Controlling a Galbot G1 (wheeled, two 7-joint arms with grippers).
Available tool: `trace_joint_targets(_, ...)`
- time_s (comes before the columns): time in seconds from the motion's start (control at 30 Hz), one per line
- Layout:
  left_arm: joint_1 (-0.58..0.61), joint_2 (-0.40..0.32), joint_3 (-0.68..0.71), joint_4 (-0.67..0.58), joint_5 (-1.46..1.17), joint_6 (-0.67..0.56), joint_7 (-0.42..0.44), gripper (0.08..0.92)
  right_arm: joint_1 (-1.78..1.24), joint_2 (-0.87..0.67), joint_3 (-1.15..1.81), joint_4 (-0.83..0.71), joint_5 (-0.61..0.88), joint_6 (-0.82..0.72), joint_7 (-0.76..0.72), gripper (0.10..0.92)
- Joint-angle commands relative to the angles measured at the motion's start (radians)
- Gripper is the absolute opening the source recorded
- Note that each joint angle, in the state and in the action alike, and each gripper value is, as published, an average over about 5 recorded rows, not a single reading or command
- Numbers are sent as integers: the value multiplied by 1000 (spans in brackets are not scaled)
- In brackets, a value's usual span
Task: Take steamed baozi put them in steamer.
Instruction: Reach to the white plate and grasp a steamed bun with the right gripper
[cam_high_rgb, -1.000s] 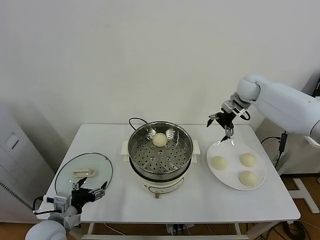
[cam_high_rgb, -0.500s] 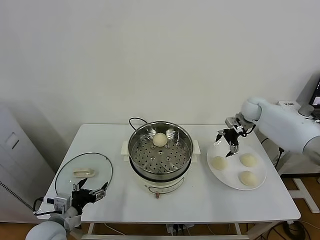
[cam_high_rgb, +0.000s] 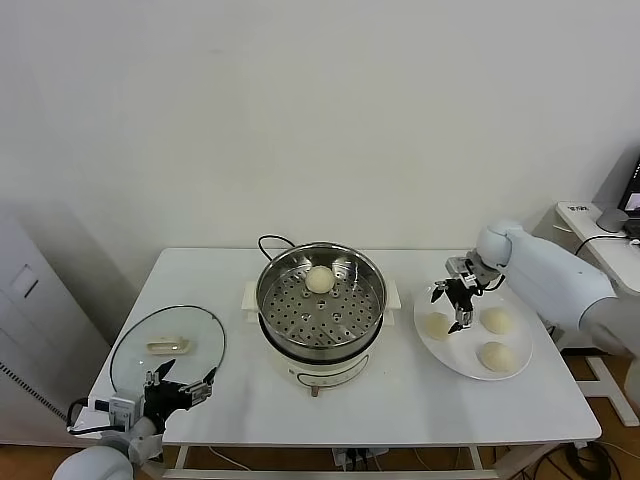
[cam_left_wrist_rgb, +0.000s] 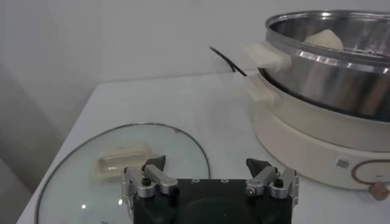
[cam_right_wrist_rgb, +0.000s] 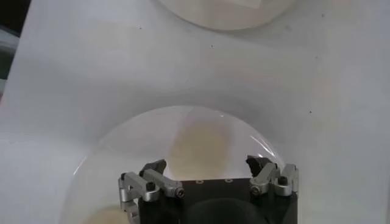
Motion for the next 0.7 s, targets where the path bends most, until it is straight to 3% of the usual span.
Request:
trace_joint_targets(0.03,1,-1,3,-2,3,-1,0,823,-55,45,88,-87,-75,13,9,820)
trace_joint_targets(0.23,4,1,2,-3,3,-1,0,823,-60,65,117,-114,-89,18,-1,753)
trace_joint_targets(0.53,5,2,1,-8,3,0,-1,823,-61,62,120,-101,-78,19,-31,565)
trace_joint_targets(0.7,8,1,-1,-10,3,1,-2,823,-50,50,103,-75,-54,18,-34,502)
